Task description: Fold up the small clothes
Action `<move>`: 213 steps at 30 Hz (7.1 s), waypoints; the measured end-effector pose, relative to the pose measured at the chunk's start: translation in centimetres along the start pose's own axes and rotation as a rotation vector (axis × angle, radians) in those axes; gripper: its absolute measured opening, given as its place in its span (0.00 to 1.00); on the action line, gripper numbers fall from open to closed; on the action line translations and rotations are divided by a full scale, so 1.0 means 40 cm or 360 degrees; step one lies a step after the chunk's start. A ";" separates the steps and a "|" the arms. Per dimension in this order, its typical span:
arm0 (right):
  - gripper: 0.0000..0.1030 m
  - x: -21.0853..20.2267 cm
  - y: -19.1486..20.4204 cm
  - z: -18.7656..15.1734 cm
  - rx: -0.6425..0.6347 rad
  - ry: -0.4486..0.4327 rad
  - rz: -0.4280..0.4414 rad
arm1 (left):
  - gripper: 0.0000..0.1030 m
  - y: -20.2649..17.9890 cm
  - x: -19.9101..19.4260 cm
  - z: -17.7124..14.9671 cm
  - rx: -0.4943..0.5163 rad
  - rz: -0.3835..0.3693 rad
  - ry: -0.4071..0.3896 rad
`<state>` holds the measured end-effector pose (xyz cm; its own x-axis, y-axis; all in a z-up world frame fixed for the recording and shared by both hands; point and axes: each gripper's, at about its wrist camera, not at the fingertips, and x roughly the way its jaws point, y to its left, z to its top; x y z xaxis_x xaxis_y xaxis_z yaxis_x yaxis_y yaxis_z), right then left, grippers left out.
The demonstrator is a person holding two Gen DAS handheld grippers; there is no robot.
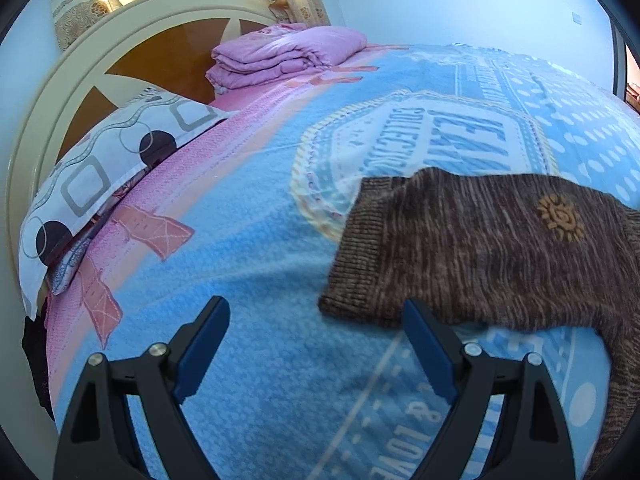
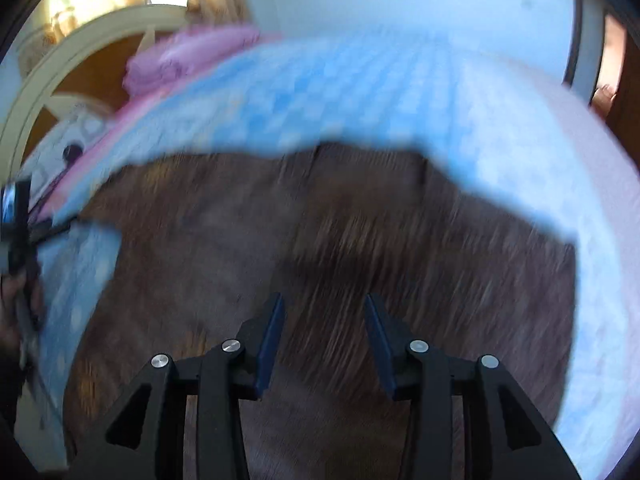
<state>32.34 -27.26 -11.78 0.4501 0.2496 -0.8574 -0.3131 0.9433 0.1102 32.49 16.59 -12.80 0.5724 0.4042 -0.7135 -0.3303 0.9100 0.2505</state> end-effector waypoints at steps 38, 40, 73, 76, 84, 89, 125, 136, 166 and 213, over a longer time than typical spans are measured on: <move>0.47 -0.224 -0.036 -0.310 0.0078 -0.0314 -0.0160 | 0.14 -0.021 0.096 0.048 -0.0250 -0.0355 0.0240; 0.47 -0.230 -0.053 -0.320 0.0118 -0.0325 -0.0157 | 0.12 -0.031 0.087 0.055 -0.0223 -0.0340 0.0245; 0.53 -0.318 -0.184 -0.371 0.0433 -0.0506 -0.0117 | 0.11 -0.222 -0.350 0.246 -0.0114 -0.0644 -0.0052; 0.53 -0.319 -0.183 -0.371 0.0433 -0.0506 -0.0118 | 0.11 -0.262 -0.397 0.255 -0.0093 -0.0680 -0.0079; 0.53 -0.318 -0.179 -0.375 0.0428 -0.0495 -0.0109 | 0.11 -0.376 -0.494 0.249 -0.0026 -0.0789 -0.0109; 0.54 -0.308 -0.169 -0.377 0.0412 -0.0471 -0.0106 | 0.11 -0.461 -0.527 0.225 0.0029 -0.0859 -0.0101; 0.54 -0.280 -0.101 -0.291 0.0302 -0.0437 -0.0091 | 0.72 -0.517 -0.181 0.038 0.0450 -0.0475 -0.0128; 0.54 -0.191 0.011 -0.066 0.0077 -0.0315 -0.0081 | 0.08 -0.563 -0.110 0.032 0.0506 -0.0676 -0.0010; 0.18 -0.034 -0.143 0.028 0.0313 -0.0288 -0.0326 | 0.11 -0.603 -0.088 0.052 0.0500 -0.0638 -0.0070; 0.43 -0.017 0.008 -0.056 0.0037 -0.0256 0.0060 | 0.81 -0.493 -0.123 -0.020 0.0384 -0.0342 -0.0052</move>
<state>30.08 -27.62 -12.28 0.5670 0.3151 -0.7611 -0.3137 0.9369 0.1541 35.59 -3.43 -14.75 0.6346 0.1999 -0.7465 -0.0142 0.9688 0.2473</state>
